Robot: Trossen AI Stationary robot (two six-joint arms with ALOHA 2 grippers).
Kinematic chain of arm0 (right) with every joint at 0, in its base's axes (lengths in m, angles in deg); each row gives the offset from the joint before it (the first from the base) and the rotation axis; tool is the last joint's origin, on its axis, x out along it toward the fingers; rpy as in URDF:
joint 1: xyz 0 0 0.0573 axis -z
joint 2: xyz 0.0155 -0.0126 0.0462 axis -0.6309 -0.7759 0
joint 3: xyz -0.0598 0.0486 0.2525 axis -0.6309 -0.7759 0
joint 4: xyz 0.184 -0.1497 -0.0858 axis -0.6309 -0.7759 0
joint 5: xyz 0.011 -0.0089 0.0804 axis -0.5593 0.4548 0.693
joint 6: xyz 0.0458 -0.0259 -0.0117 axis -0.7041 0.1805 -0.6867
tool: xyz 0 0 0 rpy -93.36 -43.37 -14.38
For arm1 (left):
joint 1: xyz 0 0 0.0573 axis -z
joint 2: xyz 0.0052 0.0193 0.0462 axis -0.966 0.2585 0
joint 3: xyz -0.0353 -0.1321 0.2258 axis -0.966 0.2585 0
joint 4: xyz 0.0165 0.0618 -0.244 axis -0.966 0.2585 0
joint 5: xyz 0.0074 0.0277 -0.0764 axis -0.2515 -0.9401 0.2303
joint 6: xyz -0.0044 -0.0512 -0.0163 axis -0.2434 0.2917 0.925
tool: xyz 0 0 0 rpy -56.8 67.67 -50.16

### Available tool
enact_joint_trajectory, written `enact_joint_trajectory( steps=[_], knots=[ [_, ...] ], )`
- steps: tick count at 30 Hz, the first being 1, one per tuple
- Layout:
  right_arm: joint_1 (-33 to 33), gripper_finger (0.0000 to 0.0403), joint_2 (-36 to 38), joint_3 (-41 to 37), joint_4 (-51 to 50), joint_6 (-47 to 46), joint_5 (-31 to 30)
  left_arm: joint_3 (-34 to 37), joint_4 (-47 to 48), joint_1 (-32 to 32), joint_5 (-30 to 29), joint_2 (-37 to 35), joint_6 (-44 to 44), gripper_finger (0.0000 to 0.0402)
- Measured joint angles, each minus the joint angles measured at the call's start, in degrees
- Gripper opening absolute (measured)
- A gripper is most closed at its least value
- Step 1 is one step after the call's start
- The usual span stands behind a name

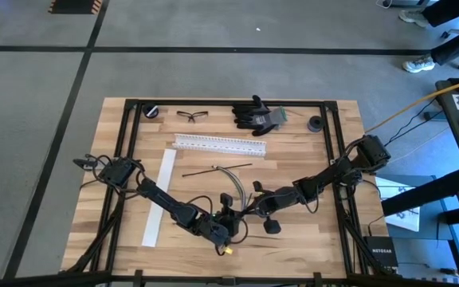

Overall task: Ziptie cables
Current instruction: Wrap the black zip tie on the cable

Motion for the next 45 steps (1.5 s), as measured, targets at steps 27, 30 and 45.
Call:
enact_joint_trajectory(
  steps=[27,30,45],
  knots=[
    [-3.20,0.0000,13.92,8.46,-25.53,12.74,-17.37,0.35,1.28,-0.39,0.90,0.00,-3.36,0.0000],
    [-7.31,0.0000,18.96,8.46,-29.89,16.25,-26.67,1.28,1.08,-0.77,0.80,-0.04,-1.52,0.0000],
    [-17.25,0.0010,22.84,8.55,-44.91,2.37,-42.22,2.95,-0.85,-0.94,1.79,-0.01,-0.81,0.0000]
  ],
)
